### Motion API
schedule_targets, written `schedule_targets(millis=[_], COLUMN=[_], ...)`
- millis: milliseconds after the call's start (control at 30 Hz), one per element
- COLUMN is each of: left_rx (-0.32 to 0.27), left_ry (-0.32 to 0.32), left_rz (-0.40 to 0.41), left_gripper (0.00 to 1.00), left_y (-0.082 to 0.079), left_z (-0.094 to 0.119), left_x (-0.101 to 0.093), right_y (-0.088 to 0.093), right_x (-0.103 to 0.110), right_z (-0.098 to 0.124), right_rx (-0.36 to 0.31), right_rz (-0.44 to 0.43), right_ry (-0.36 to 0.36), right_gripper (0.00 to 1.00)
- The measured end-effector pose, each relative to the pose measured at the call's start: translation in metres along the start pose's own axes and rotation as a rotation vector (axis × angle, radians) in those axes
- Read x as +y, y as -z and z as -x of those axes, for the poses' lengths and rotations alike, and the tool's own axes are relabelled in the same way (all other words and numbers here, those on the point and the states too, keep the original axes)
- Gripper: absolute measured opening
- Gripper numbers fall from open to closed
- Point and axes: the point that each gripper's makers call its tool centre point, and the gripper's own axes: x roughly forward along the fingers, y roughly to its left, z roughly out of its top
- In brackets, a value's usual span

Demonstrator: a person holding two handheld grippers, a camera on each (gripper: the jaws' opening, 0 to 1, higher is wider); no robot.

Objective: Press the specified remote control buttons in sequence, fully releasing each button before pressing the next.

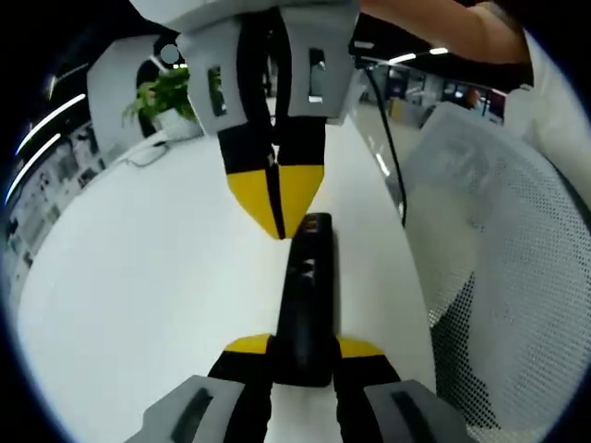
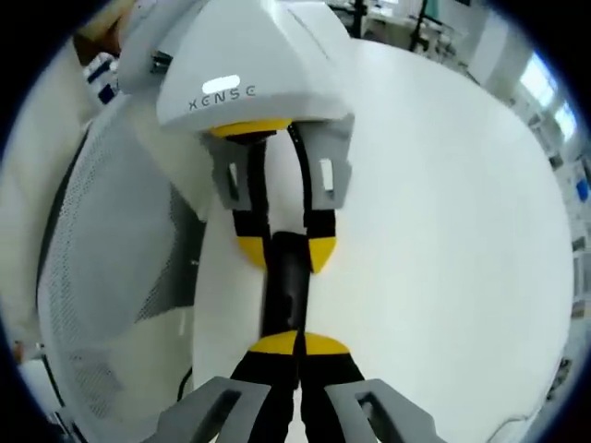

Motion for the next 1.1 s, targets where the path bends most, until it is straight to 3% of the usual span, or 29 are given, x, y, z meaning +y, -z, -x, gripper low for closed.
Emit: schedule_targets(millis=[433,1100], left_rx=[0.003,0.0], left_ry=[0.0,-0.002], left_rz=[0.0,0.001], left_gripper=[0.24,0.24], left_y=[0.0,-0.001], left_z=[0.0,0.0], left_x=[0.0,0.0], right_y=[0.0,0.005], right_x=[0.005,0.012], right_z=[-0.001,-0.029], right_rx=[0.002,0.003], right_rz=[0.016,-0.014], right_ry=[-0.006,-0.048], right_gripper=[0.0,0.0])
